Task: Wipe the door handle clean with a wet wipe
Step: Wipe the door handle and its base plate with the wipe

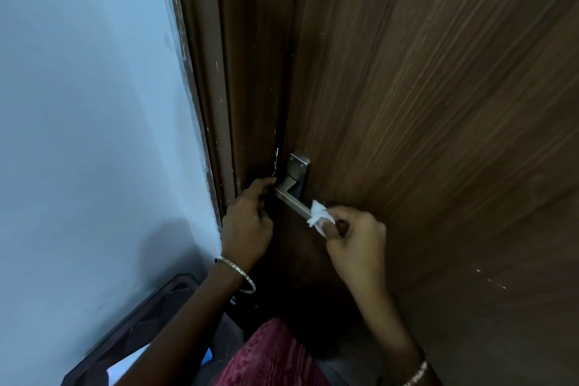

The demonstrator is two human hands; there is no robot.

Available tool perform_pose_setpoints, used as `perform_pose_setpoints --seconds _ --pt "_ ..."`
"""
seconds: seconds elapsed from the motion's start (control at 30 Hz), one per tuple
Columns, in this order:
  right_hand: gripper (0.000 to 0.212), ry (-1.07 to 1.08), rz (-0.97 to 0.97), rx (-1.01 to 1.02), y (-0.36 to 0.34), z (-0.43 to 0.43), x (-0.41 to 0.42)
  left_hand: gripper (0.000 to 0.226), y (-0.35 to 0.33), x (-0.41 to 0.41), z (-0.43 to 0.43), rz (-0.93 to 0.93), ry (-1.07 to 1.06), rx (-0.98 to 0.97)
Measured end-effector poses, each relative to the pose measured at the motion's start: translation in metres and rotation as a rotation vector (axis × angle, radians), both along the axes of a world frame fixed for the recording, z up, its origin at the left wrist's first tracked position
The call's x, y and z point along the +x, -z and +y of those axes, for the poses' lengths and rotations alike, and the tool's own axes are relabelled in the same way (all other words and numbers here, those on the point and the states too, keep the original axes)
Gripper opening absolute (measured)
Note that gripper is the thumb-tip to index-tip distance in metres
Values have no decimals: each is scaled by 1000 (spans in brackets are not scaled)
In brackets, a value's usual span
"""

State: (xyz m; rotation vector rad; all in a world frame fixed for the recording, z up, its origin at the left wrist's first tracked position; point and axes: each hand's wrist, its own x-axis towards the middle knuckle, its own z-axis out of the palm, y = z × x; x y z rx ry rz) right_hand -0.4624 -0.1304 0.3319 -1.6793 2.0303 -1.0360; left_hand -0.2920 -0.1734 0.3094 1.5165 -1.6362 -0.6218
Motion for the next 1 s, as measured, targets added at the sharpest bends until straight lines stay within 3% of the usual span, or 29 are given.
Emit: perform_pose_setpoints --seconds 0.03,0.1,0.17,0.2,0.33,0.47,0.77,0.87,0.9,1.0 --pt "11 41 -182 25 5 3 -6 66 -1 -1 1 -30 4 -27" --pt "12 127 -751 125 19 6 -13 67 -3 -2 2 -79 16 -61" --pt "19 185 -1356 353 30 8 -9 69 -4 -3 1 -131 16 -77" --pt "24 185 -1564 462 34 8 -5 68 -4 -3 0 -160 14 -79" --pt "23 46 -1967 604 34 -9 14 65 -5 -3 2 -216 -5 -48" --pt "28 46 -2174 599 35 -34 36 46 -7 -3 7 -232 1 -46" --pt "21 48 -2236 486 48 -54 57 55 -12 -6 7 -262 -40 -33" --pt "64 25 -2177 463 51 -44 38 49 -9 -4 7 -277 -38 -45" --pt "69 -10 -2142 456 51 -39 30 55 -8 -3 6 -275 -32 -52" --pt "33 -43 -2008 439 52 -25 9 63 -8 -2 4 -258 -24 -56"
